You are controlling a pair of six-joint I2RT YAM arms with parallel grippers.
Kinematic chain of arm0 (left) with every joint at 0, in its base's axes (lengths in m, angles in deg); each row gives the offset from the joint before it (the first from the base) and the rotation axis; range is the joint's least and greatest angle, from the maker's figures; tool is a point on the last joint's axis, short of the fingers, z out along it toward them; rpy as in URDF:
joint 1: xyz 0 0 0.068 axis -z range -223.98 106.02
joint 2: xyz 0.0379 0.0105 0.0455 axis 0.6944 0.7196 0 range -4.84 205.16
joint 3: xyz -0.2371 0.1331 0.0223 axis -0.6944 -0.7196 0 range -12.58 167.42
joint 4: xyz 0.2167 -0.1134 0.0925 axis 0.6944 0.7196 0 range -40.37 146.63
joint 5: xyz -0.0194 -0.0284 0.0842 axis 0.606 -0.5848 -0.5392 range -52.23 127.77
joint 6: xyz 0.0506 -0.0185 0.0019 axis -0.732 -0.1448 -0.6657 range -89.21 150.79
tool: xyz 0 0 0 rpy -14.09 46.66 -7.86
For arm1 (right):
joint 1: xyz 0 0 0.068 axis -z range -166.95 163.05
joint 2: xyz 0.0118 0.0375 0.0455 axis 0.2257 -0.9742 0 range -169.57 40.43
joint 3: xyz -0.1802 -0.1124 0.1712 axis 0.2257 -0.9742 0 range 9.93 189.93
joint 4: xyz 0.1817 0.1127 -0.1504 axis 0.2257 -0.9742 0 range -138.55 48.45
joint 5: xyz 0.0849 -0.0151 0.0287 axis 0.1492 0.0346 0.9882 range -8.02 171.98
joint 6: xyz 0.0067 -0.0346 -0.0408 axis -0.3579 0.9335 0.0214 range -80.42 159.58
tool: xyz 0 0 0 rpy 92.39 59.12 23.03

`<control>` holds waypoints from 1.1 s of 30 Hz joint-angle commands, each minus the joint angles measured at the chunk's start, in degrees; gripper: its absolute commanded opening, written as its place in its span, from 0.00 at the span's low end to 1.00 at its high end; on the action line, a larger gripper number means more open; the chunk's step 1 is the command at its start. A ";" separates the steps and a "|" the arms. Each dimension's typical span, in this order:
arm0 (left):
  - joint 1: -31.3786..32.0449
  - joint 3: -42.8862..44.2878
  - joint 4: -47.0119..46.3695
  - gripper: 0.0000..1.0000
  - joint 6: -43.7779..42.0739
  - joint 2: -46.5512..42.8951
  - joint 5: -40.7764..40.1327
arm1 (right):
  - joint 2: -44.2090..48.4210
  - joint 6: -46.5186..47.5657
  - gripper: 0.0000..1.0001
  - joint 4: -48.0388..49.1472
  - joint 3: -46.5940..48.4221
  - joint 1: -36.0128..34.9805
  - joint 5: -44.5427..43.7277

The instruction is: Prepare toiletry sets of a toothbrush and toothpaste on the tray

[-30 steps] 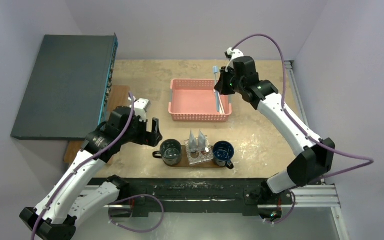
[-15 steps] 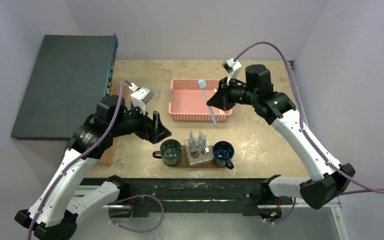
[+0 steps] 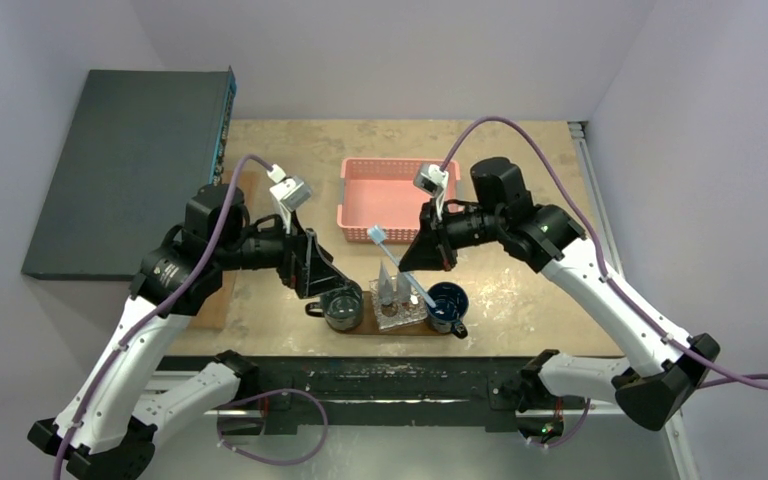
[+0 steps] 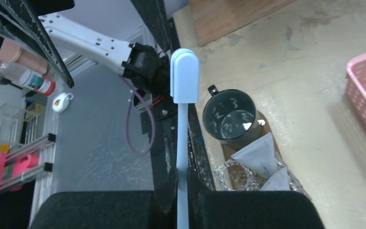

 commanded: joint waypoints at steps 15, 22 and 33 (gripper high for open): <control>-0.31 3.01 -5.38 0.89 4.42 -1.50 11.39 | -0.80 0.00 0.00 3.35 2.02 -11.07 12.20; -0.30 2.27 -6.57 0.86 5.08 -1.59 12.46 | -3.63 -1.75 0.00 5.29 4.27 -11.95 11.63; -0.30 2.18 -5.70 0.71 3.77 -1.24 13.12 | -6.58 -2.38 0.00 4.97 7.81 -13.37 9.43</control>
